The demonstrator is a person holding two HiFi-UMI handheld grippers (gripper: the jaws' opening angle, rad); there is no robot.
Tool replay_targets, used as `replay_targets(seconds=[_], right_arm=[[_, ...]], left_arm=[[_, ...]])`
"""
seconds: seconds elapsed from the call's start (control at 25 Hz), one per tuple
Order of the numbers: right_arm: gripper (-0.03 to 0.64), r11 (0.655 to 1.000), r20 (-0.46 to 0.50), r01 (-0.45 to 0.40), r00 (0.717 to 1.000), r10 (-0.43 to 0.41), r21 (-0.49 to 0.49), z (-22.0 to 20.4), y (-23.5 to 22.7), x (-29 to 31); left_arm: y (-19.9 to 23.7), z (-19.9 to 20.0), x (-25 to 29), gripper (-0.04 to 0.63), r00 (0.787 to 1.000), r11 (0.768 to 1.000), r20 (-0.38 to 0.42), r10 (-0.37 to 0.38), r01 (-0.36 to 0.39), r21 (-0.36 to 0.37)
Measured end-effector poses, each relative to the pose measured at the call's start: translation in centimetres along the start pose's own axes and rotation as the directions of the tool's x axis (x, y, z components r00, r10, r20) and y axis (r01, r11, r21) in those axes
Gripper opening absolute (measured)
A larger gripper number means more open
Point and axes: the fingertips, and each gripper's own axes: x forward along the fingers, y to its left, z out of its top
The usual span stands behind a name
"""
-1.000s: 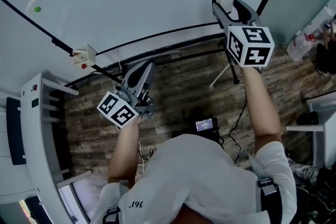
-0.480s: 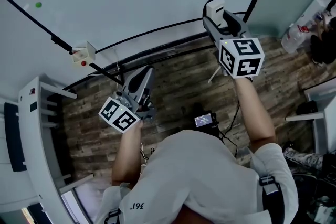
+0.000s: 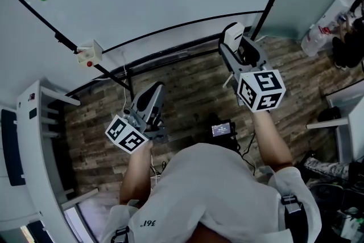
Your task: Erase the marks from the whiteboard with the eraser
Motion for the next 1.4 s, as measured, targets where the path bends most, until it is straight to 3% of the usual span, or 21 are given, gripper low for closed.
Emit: replay_targets(seconds=[0.56, 1.4], right_arm=[[0.255, 0.997, -0.088, -0.056, 0.994, 0.061, 0.051, -3.2, -3.6, -2.0], [0.255, 0.991, -0.163, -0.118, 0.978, 0.128, 0.070, -6.6, -6.2, -3.4]], left_arm=[[-0.1, -2.4, 0.5, 0.009, 0.993, 0.992, 0.003, 0.120, -0.120, -0.038], [-2.1, -6.6, 4.7, 0.009, 0.991, 0.988, -0.043, 0.123, -0.126, -0.087]])
